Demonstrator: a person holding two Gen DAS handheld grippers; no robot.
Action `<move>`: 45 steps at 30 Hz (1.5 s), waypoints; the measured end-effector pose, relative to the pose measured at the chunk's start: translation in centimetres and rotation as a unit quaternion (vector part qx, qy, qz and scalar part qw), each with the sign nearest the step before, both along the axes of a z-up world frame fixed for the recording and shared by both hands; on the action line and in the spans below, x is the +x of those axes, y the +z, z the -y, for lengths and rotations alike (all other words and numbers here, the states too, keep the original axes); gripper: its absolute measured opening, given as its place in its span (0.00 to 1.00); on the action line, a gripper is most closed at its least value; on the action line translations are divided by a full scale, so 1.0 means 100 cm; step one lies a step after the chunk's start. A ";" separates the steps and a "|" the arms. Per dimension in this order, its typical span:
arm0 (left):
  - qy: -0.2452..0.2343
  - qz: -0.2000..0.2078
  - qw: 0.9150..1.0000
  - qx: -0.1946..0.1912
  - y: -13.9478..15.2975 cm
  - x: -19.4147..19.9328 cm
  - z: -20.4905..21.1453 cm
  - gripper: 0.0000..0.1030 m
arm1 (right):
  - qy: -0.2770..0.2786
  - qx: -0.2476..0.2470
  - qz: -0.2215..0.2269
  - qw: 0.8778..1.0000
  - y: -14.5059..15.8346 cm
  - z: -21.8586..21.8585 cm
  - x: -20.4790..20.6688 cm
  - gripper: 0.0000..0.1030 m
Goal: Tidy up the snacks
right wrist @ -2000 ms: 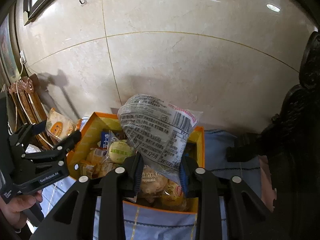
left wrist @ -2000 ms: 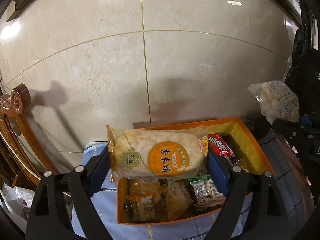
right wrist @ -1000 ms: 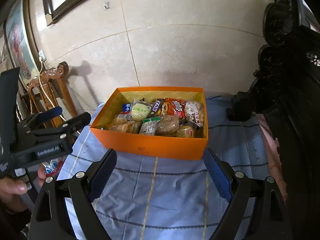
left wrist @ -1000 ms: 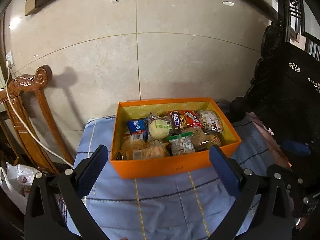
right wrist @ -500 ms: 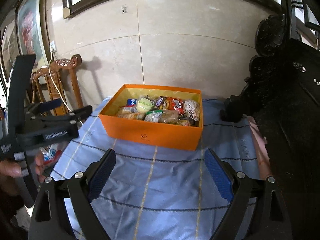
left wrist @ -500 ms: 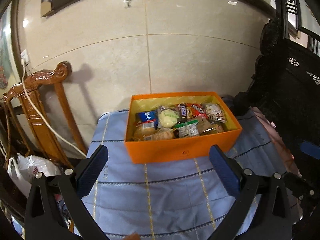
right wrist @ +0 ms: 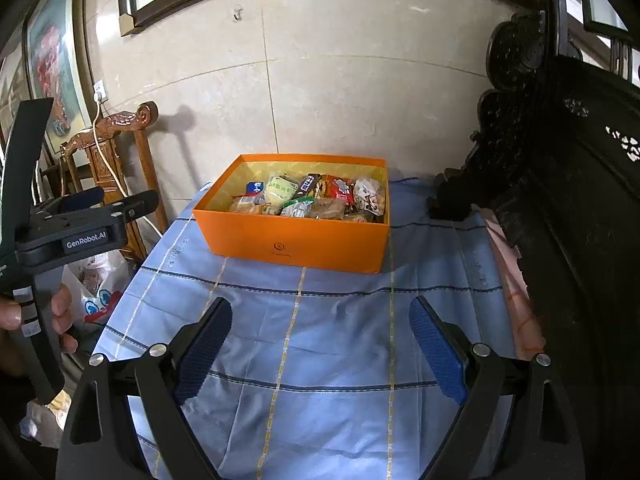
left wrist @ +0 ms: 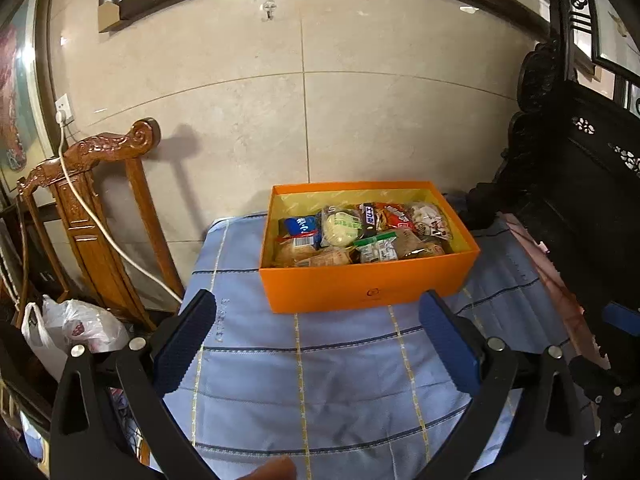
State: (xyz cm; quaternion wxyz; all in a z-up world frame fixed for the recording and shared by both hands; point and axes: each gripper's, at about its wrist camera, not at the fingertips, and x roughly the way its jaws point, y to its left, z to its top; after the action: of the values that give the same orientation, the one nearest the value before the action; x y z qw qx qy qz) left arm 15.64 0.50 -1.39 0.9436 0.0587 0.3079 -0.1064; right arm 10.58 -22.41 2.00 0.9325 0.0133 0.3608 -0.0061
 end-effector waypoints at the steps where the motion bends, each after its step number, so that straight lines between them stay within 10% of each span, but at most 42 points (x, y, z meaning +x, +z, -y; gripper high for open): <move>1: -0.001 -0.001 1.000 -0.001 0.000 -0.001 0.000 0.96 | 0.002 -0.001 0.000 1.000 0.001 -0.001 0.000 0.88; 45: -0.024 -0.011 1.000 0.006 -0.014 -0.044 0.005 0.96 | -0.044 -0.011 0.023 0.999 0.012 0.002 0.004 0.93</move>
State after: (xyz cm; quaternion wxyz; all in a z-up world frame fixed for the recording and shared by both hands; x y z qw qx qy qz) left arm 11.27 0.01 -2.79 0.9370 0.0711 0.3171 -0.1281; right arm 11.03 -22.65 3.24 0.9395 0.0192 0.3381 -0.0512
